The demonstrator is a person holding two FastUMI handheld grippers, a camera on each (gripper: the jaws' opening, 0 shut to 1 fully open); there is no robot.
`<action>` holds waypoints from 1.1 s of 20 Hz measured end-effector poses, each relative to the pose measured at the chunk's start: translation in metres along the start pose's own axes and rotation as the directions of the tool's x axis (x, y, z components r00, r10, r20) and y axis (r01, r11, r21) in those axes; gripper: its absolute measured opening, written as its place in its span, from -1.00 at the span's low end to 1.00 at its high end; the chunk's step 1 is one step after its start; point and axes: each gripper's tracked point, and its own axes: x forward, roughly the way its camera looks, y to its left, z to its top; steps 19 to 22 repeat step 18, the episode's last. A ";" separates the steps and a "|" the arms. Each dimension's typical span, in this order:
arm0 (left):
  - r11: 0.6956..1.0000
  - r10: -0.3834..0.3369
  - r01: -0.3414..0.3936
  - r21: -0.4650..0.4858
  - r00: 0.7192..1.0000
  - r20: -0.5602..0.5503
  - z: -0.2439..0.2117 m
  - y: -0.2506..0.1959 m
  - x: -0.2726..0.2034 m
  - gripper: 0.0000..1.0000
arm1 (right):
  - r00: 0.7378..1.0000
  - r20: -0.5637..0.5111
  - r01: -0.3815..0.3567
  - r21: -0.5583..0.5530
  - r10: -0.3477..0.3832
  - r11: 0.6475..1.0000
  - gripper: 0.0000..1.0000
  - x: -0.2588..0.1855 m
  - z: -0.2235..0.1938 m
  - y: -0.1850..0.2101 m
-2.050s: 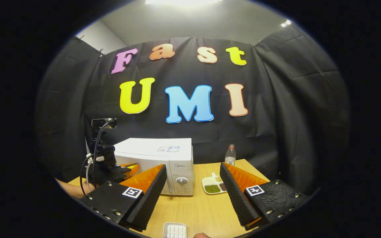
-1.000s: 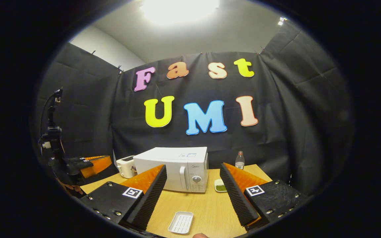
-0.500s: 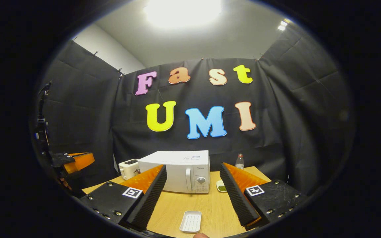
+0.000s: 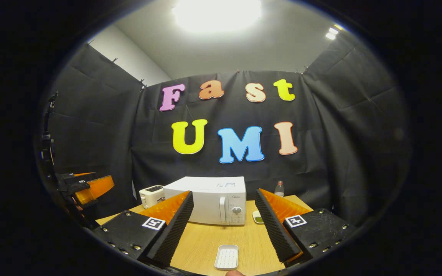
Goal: Open the microwave oven with the left hand, put the food in, and close the microwave oven.
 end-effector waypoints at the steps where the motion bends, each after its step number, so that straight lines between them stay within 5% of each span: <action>1: 1.000 0.012 -0.012 0.003 1.000 0.000 -0.002 0.004 -0.002 0.99 | 1.000 0.010 -0.002 0.000 0.002 1.000 0.95 -0.001 0.002 0.003; 22: 0.990 0.136 -0.137 0.036 0.990 0.021 0.016 0.050 -0.024 0.99 | 0.999 -0.008 -0.039 0.014 0.039 0.999 0.95 0.013 -0.007 0.023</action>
